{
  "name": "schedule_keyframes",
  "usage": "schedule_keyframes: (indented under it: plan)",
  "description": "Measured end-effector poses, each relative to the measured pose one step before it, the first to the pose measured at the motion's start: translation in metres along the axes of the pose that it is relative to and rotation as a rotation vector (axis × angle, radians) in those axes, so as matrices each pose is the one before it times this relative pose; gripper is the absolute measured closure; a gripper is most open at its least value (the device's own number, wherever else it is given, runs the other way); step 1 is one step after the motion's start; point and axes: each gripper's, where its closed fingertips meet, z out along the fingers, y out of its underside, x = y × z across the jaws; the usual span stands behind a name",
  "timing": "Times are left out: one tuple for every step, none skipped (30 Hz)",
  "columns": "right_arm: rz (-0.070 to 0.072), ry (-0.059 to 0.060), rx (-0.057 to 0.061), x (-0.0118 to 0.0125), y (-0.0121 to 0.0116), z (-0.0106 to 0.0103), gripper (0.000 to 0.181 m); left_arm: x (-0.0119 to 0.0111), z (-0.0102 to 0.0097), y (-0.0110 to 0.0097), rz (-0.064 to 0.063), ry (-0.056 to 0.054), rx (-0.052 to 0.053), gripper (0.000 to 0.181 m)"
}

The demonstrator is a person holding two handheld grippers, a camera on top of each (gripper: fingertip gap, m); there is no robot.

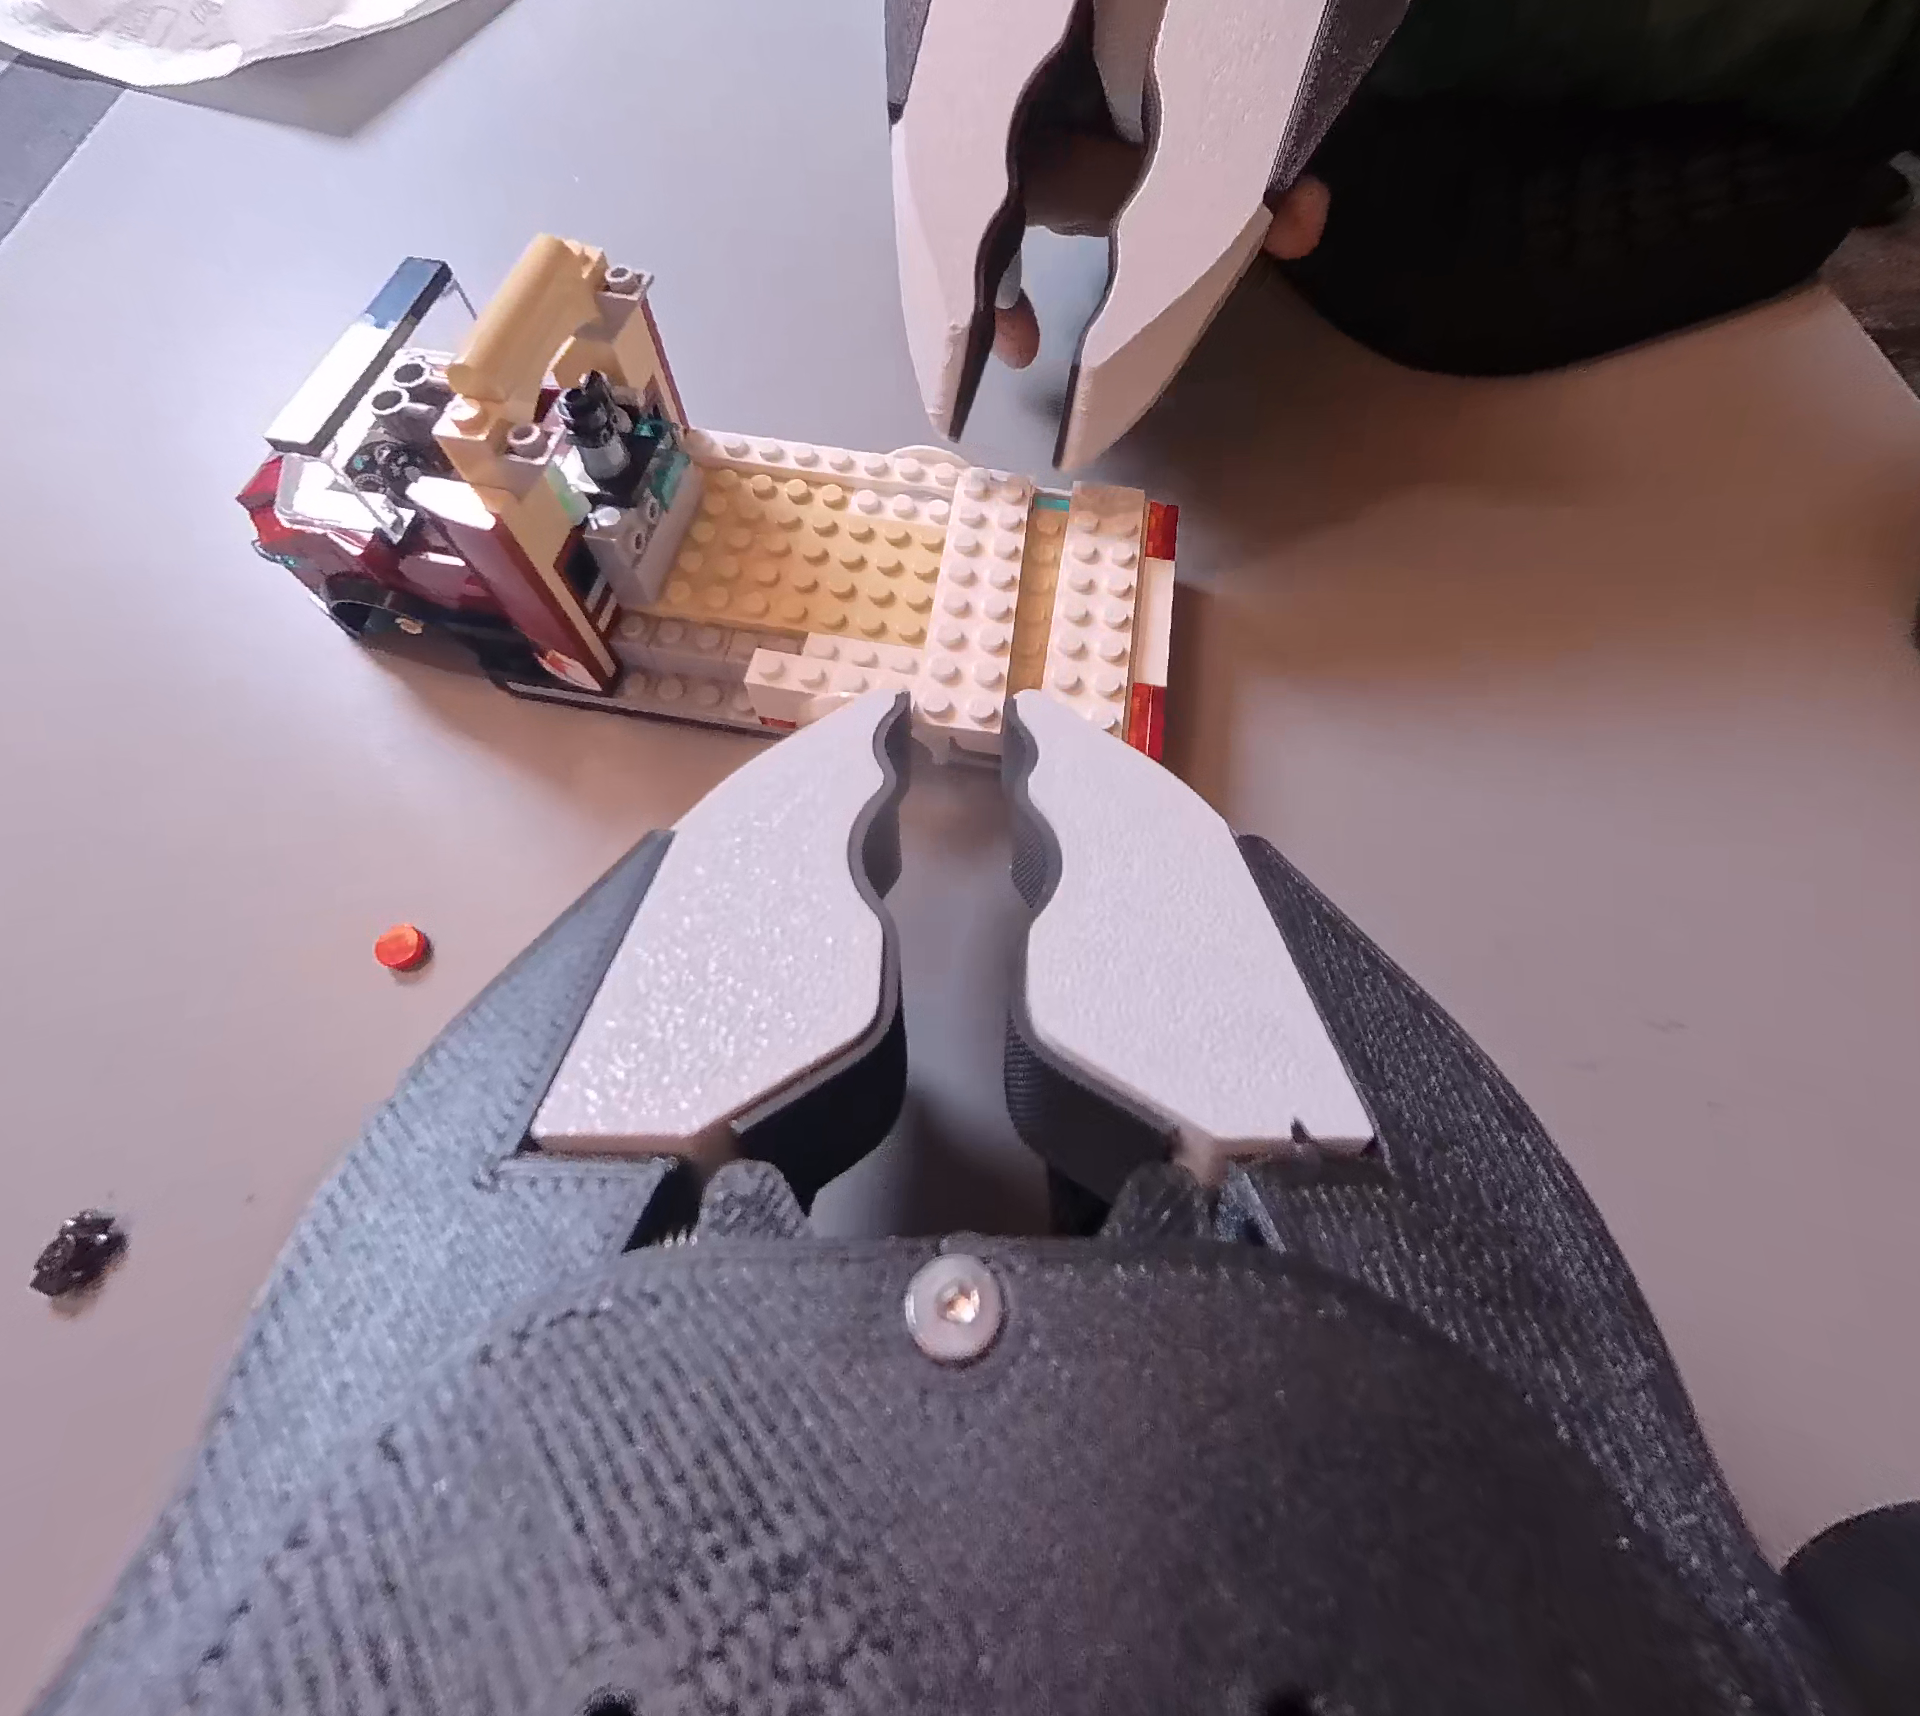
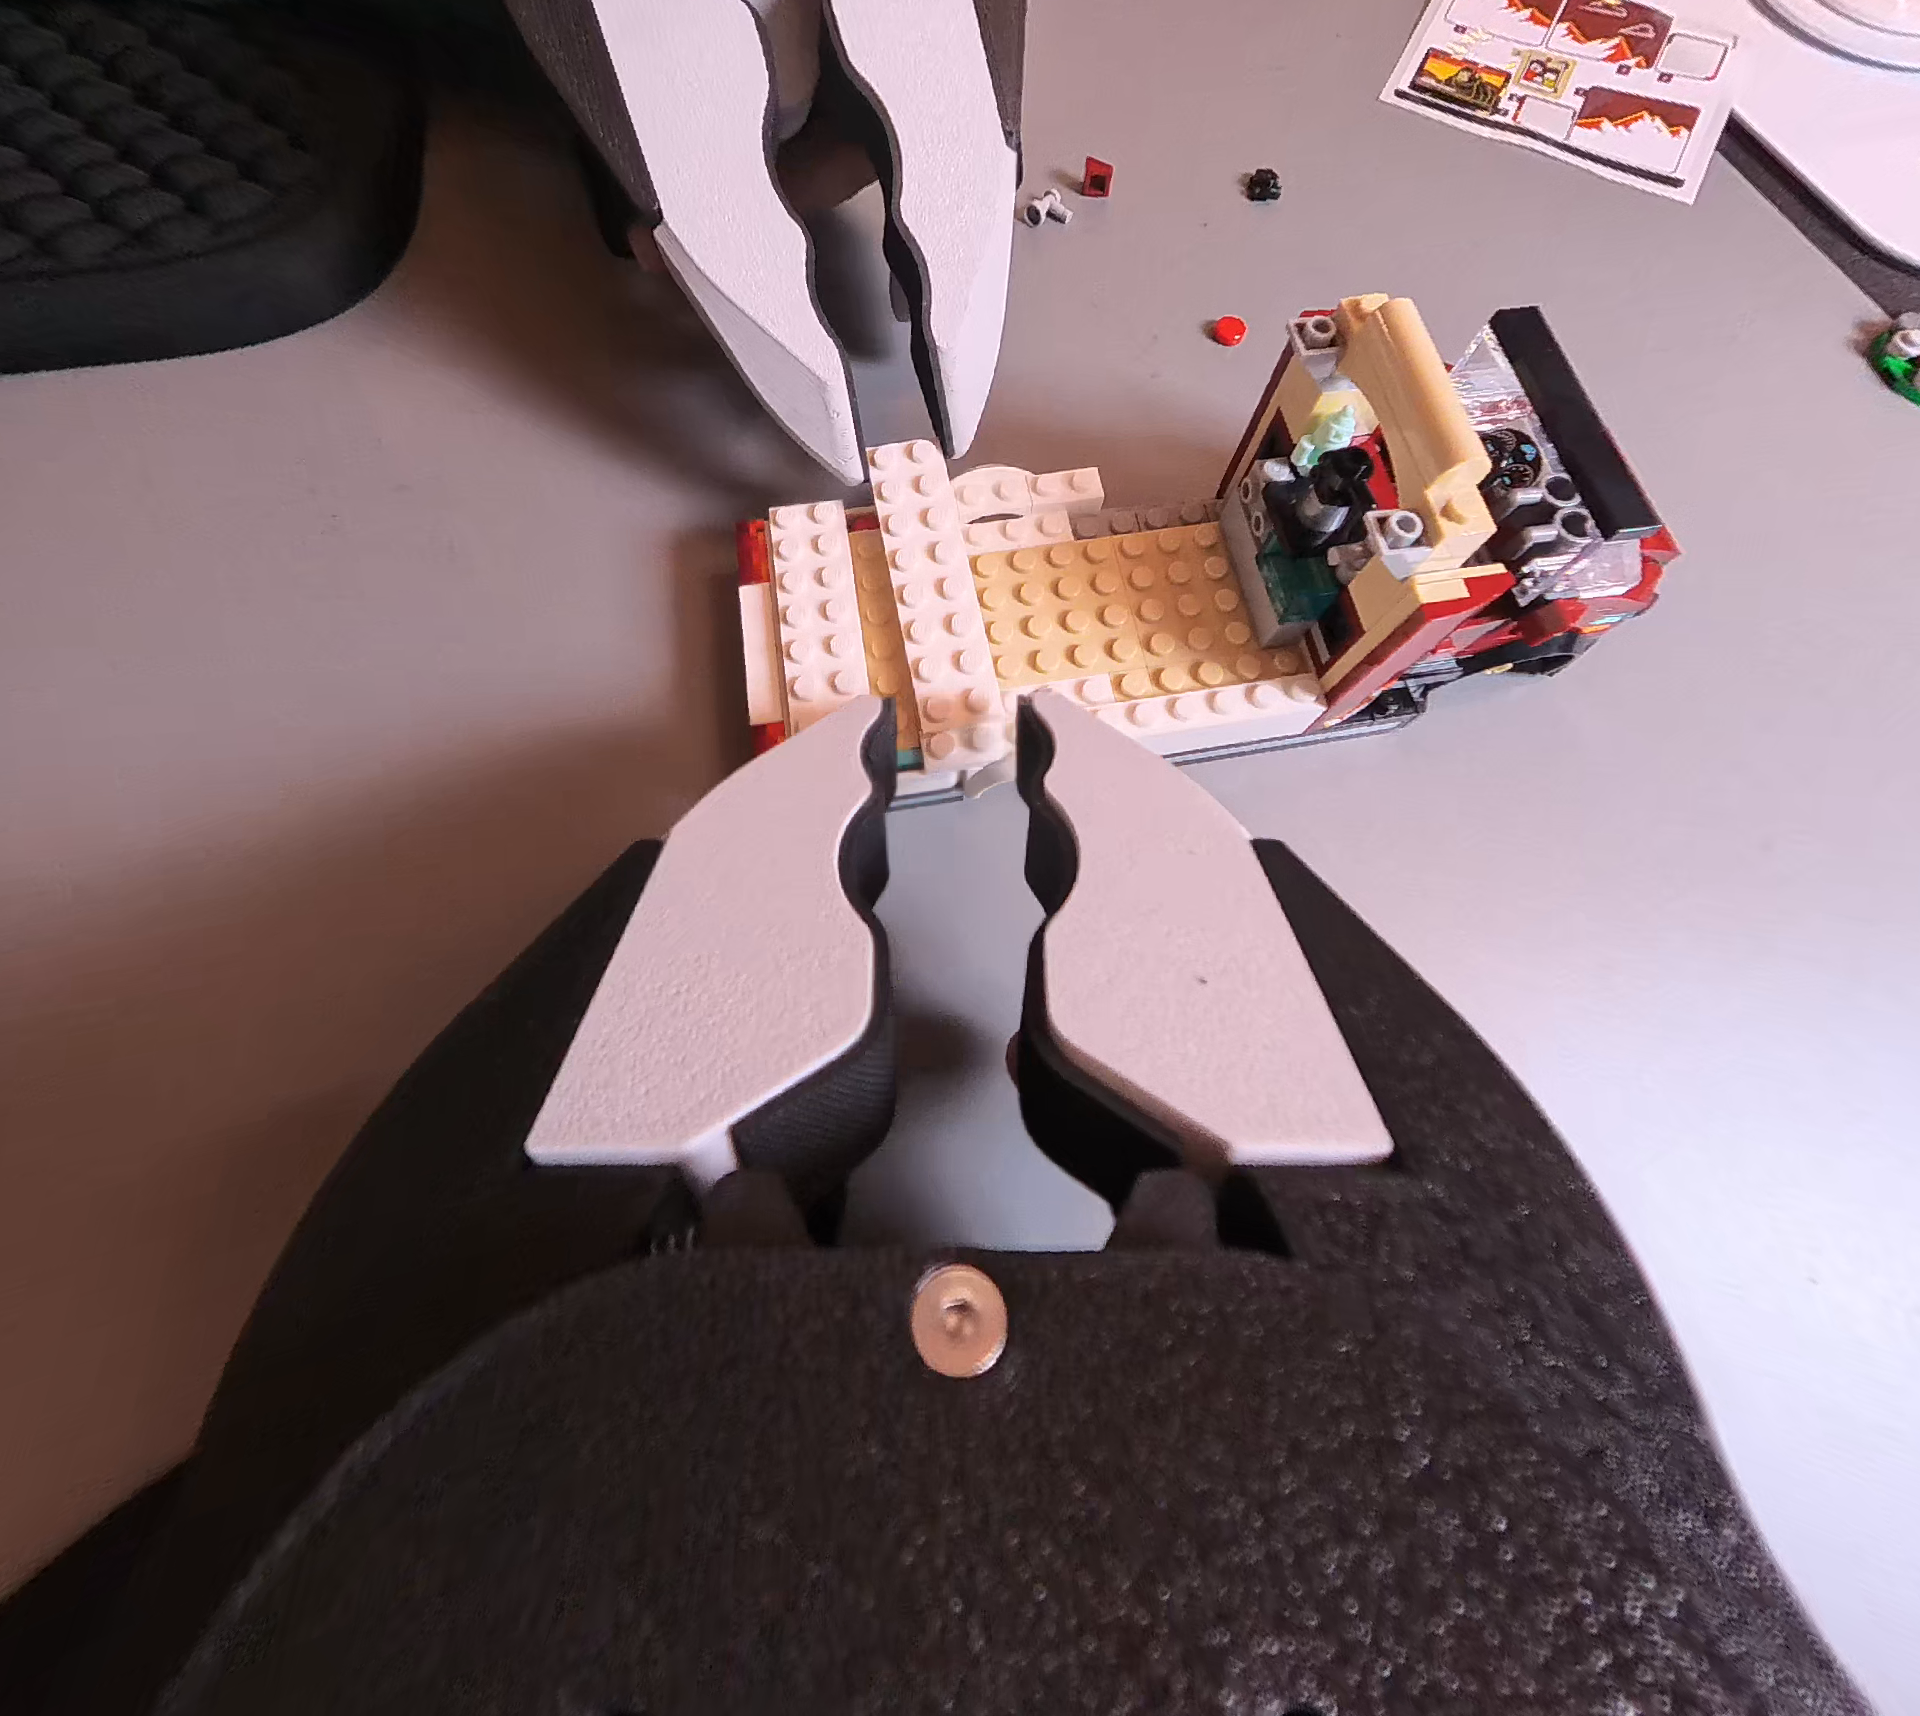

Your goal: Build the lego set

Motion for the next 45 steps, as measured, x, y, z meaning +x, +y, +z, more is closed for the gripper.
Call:
schedule_keyframes:
  plan:
    - [0.0002,-0.0004,-0.0007,0.00009,-0.00016,0.00064,0.157,0.0,0.00074,0.00035,0.0023,0.0039,-0.0049,0.165]
    - [-0.0004,-0.0002,-0.0024,-0.00004,0.00007,0.00083,0.156,-0.00007,0.00075,0.00027,0.0043,0.0022,-0.0054,0.165]
    - [-0.0015,0.0002,-0.004,-0.00002,0.00027,0.00106,0.156,0.00018,0.00083,0.00015,0.0058,0.0034,-0.0045,0.165]
    - [-0.0015,-0.0004,-0.0063,-0.00004,0.00081,0.00123,0.156,0.00023,0.00077,-0.00005,0.0057,0.0038,-0.0033,0.165]
    - [-0.0007,-0.0013,-0.008,-0.00029,0.00115,0.00144,0.156,0.00009,0.00079,-0.00009,0.0057,0.0028,-0.003,0.165]
    - [-0.0007,-0.0024,-0.0083,-0.00044,0.00116,0.00142,0.158,0.00028,0.0007,-0.0005,0.0053,0.0039,-0.0004,0.165]
    - [0.0,-0.0027,-0.0027,-0.00058,0.00036,0.00093,0.162,-0.00015,0.00036,-0.00056,0.0035,0.0003,-0.0001,0.165]
    - [-0.0018,0.0013,-0.0032,0.00008,0.00023,0.00033,0.164,0.00009,0.00028,-0.00024,0.004,0.0032,-0.0019,0.165]
    - [-0.0032,0.002,-0.0021,0.00023,0.0002,-0.00006,0.165,0.00003,0.00013,0.00013,0.0002,0.002,-0.0011,0.165]
    - [0.0012,-0.0003,0.0003,0.00004,0.00006,-0.0001,0.165,-0.00007,0.00009,-0.00011,-0.0014,0.0002,0.002,0.165]
    - [0.0038,-0.0022,0.0012,-0.00027,0.00005,-0.00001,0.165,0.00019,-0.00004,0.00003,-0.0026,0.0015,0.0013,0.165]
    - [0.0027,-0.0031,0.0015,-0.0005,0.00005,-0.00005,0.165,0.00025,0.00003,0.00011,-0.0025,0.0021,-0.0001,0.165]
    - [0.0021,-0.0028,0.0013,-0.00051,-0.00009,0.00016,0.165,0.00038,-0.00005,0.00046,-0.0009,0.0016,-0.0022,0.165]
    - [0.002,-0.0014,0.0013,-0.0003,-0.00011,0.00002,0.165,0.00002,-0.00014,0.00007,0.0005,-0.0012,0.0002,0.165]
    - [0.0014,-0.0018,0.0012,-0.00043,-0.00013,0.00005,0.165,0.00005,-0.00016,0.00009,-0.0003,-0.0007,0.0001,0.165]
    - [0.0011,-0.0014,0.0015,-0.00036,-0.00026,0.00002,0.165,0.00016,-0.00026,-0.00001,-0.0011,-0.0003,0.0006,0.165]
    - [0.0013,-0.0001,0.0029,-0.00013,-0.0004,-0.00009,0.165,-0.00015,-0.00039,0.00012,0.0002,-0.002,0.0,0.165]
    - [0.0016,-0.0004,0.0038,-0.00016,-0.00061,-0.00023,0.165,-0.00037,-0.00033,0.00001,0.0007,-0.0034,0.0008,0.165]
    - [0.0014,-0.0002,0.0019,0.00011,-0.00044,-0.00044,0.165,-0.00034,-0.0003,-0.00016,-0.0006,-0.0024,0.0026,0.164]
    - [0.0,0.0019,-0.0005,0.00048,-0.00005,-0.00055,0.165,-0.00031,-0.00046,-0.00007,-0.0017,-0.0021,0.0012,0.164]
    - [-0.0002,0.0038,-0.0006,0.00088,0.00027,-0.00079,0.165,-0.00066,-0.00066,0.00009,-0.0013,-0.0038,0.0008,0.164]
    - [0.0013,0.0041,0.0006,0.00106,0.00016,-0.00109,0.165,-0.00069,-0.00075,-0.00024,-0.0021,-0.003,0.0024,0.164]
    - [0.0029,0.0026,0.0018,0.00096,0.00007,-0.00126,0.165,-0.00029,-0.00081,-0.00034,-0.0045,-0.0005,0.0039,0.164]
    - [0.0033,0.0023,0.0013,0.00098,0.00019,-0.00121,0.165,-0.00002,-0.00078,-0.00043,-0.0067,0.0019,0.0046,0.163]
    - [0.0019,0.0034,0.0002,0.00094,0.00044,-0.00094,0.165,0.00051,-0.00058,-0.00042,-0.0081,0.0053,0.0044,0.162]
    - [0.0008,0.0022,-0.0013,0.00075,0.00063,-0.0007,0.165,0.00097,-0.00049,-0.00038,-0.0094,0.0074,0.0031,0.159]
    - [0.0009,-0.0024,-0.0045,-0.00011,0.00113,-0.00005,0.165,0.00097,-0.00031,-0.00047,-0.0083,0.0065,0.0031,0.155]
    - [-0.0005,-0.0043,-0.0056,-0.00066,0.00137,0.00057,0.165,0.00095,-0.00039,-0.00084,-0.0041,0.0046,0.0053,0.153]
    - [-0.0028,-0.0016,-0.0003,-0.00056,0.00032,0.0006,0.165,0.00086,-0.00017,-0.00074,-0.0021,0.0036,0.0055,0.151]
    - [-0.0027,-0.0011,-0.0001,-0.00041,-0.00004,0.0004,0.165,0.0007,0.00021,-0.00021,-0.0037,0.0034,0.0022,0.149]
    - [-0.0018,-0.0004,-0.0013,-0.00016,-0.00012,0.00011,0.165,0.00094,0.00046,0.00012,-0.005,0.0049,-0.0004,0.147]
    - [-0.0017,-0.0004,-0.0007,-0.00009,0.0,0.00007,0.165,0.00035,0.00055,0.00047,-0.0016,0.0008,-0.002,0.147]
    - [-0.0019,-0.0024,0.0,-0.00036,0.00005,-0.00006,0.165,0.00023,0.00057,0.00081,0.0037,-0.001,-0.0042,0.147]
    - [-0.0028,-0.0037,0.0001,-0.00074,0.00002,-0.00019,0.165,0.0007,0.00055,0.00114,0.0043,0.0023,-0.0065,0.147]
    - [-0.0042,-0.0032,0.0,-0.00073,-0.00002,-0.00046,0.165,0.001,0.00058,0.00088,0.0014,0.0046,-0.0053,0.147]
    - [-0.0049,-0.0019,-0.0002,-0.00052,-0.00008,-0.00053,0.165,0.00032,0.00052,0.00069,-0.0001,-0.0008,-0.0042,0.147]
    - [-0.0047,-0.0006,0.0007,-0.00022,-0.00028,-0.00101,0.165,-0.00006,0.00029,0.00053,0.0011,-0.0034,-0.0035,0.147]
    - [-0.0029,-0.002,0.0024,-0.00027,-0.0004,-0.00134,0.165,0.00031,0.00032,0.00011,0.0,-0.0012,-0.0016,0.146]
    - [0.0001,-0.0047,0.0023,-0.00048,-0.00026,-0.00136,0.165,0.00082,0.00031,0.00003,-0.0011,0.0014,-0.0007,0.145]
    - [0.0013,-0.0036,0.0024,-0.00031,0.00008,-0.00115,0.165,0.00087,0.00034,0.00026,0.0016,0.001,-0.0031,0.144]
    - [0.0009,-0.0004,0.0018,0.00003,0.0003,-0.00073,0.165,0.0003,0.00049,0.00075,0.0049,-0.0029,-0.0057,0.144]
    - [0.0006,-0.0002,0.0002,-0.00012,0.00052,-0.00053,0.165,0.00023,0.00051,0.00063,0.0058,-0.0029,-0.0059,0.143]
    - [0.0007,-0.0017,-0.0004,-0.00032,0.00064,-0.00014,0.165,0.00028,0.00062,0.00082,0.0042,-0.001,-0.0066,0.144]
    - [0.0009,-0.0016,-0.0005,-0.00037,0.00048,0.00024,0.165,0.00013,0.00056,0.00069,0.003,-0.0005,-0.0063,0.144]
    - [0.0,-0.0014,-0.0027,-0.00037,0.00076,0.00043,0.165,-0.00069,0.00027,0.00024,0.004,-0.0051,-0.0033,0.145]
